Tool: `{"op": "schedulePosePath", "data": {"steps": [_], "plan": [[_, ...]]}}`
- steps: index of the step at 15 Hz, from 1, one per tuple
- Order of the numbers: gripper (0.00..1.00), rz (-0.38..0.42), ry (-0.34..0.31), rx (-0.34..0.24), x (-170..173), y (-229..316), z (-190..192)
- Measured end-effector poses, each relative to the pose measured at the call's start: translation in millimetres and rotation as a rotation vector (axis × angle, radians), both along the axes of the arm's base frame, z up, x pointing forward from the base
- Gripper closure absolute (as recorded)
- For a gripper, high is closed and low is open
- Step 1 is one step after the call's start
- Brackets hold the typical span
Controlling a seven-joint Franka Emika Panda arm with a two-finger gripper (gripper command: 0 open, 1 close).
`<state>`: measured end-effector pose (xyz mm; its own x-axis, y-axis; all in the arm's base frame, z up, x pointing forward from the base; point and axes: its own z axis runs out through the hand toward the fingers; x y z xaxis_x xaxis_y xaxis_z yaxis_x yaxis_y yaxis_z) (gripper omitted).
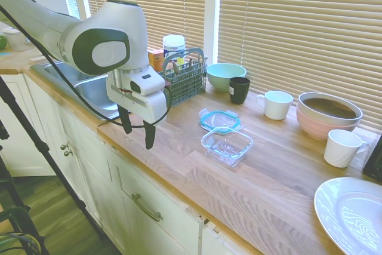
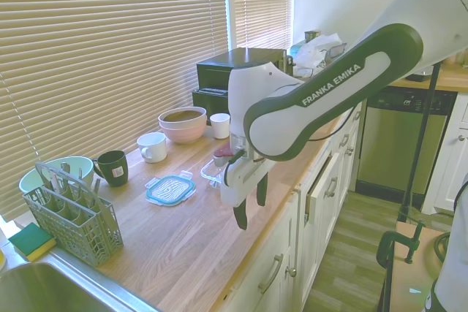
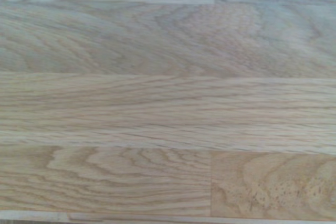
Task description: Cover the lid of the food container
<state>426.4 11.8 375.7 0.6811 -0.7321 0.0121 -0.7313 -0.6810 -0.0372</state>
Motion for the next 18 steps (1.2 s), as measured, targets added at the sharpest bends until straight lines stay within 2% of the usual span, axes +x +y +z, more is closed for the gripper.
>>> {"op": "schedulePosePath", "data": {"steps": [6, 9, 14, 18], "plan": [[0.0, -0.011, -0.027, -0.016, 8.3, -0.4, 11.8], [0.0, -0.02, -0.058, -0.051, 25.9, 3.8, 24.4], [0.0, -0.033, -0.083, -0.148, 84.7, 10.5, 21.4], [0.0, -0.019, -0.099, -0.19, 139.4, 22.9, 16.0]]}}
